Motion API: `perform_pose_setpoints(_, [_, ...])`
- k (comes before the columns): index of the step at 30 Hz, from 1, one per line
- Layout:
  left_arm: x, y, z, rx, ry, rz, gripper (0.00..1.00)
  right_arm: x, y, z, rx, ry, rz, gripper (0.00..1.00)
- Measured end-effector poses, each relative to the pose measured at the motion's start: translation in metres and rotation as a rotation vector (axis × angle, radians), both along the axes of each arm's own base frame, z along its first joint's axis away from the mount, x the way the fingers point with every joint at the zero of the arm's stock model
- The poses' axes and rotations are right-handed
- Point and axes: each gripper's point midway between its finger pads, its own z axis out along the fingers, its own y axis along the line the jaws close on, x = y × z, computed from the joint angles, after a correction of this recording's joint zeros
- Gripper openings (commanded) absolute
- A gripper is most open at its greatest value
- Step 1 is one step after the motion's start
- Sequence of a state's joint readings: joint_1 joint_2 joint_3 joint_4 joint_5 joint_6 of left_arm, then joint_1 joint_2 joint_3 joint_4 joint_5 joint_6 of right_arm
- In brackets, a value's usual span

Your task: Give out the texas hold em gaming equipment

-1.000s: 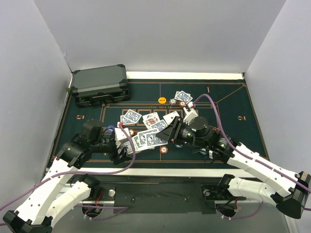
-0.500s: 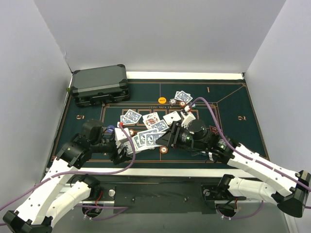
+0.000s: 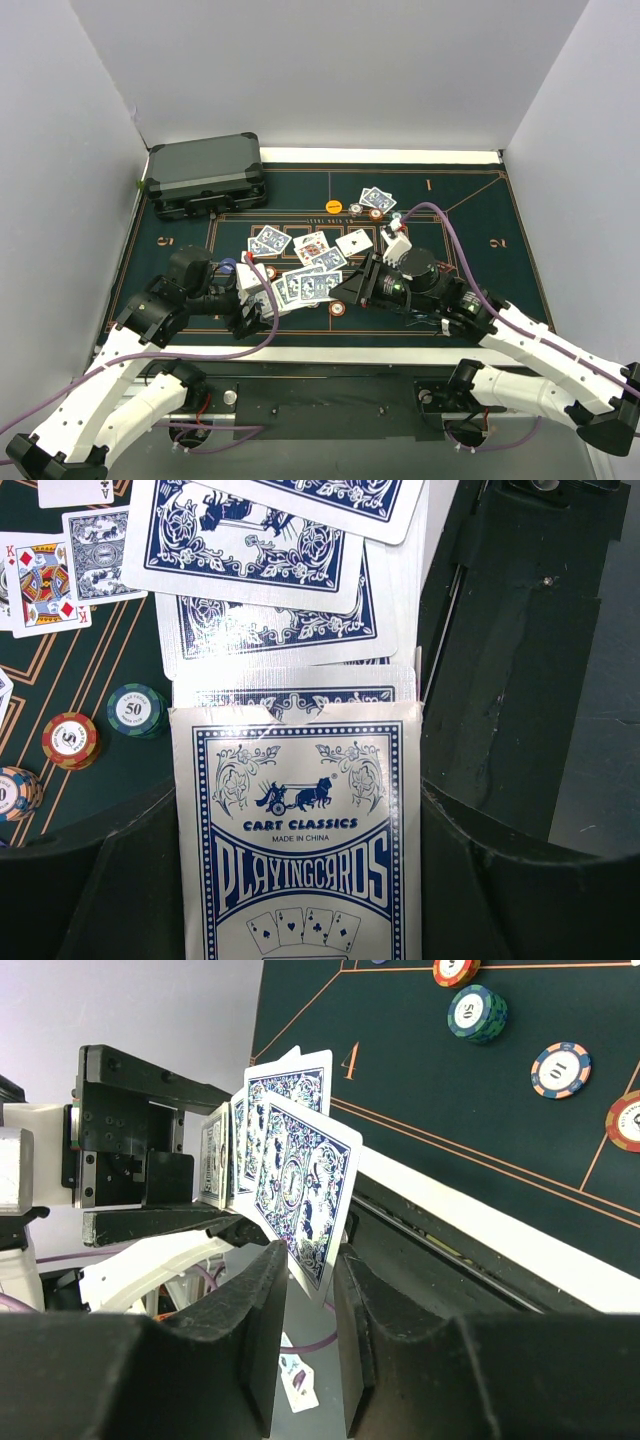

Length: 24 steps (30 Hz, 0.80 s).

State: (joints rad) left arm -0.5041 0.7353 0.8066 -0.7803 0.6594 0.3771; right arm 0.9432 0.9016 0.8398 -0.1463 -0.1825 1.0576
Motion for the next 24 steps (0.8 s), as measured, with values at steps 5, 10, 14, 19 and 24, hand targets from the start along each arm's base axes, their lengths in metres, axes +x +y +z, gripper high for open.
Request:
perform_pose_setpoints(5, [0.0, 0.0, 0.0, 0.0, 0.0, 0.0, 0.0, 0.0002, 0.0008, -0.0005, 0.002, 0.003, -0.001, 0.18])
perform_pose_setpoints(10, [0.0, 0.0001, 0.0001, 0.0, -0.001, 0.0, 0.0, 0.0007, 0.0018, -0.0031, 0.004, 0.011, -0.004, 0.09])
perform_pose_setpoints(14, [-0.0001, 0.0001, 0.0001, 0.0, -0.001, 0.0, 0.0, 0.0005, 0.0016, -0.0051, 0.003, 0.016, -0.006, 0.0])
perform_pose_setpoints(19, [0.0, 0.0001, 0.0002, 0.0, -0.001, 0.0, 0.0, -0.0006, 0.0003, -0.0034, 0.022, 0.015, -0.011, 0.0])
perform_pose_setpoints(24, [-0.0002, 0.0002, 0.0004, -0.001, -0.002, 0.0, 0.0, -0.0021, -0.0009, -0.0024, 0.038, 0.024, -0.018, 0.0])
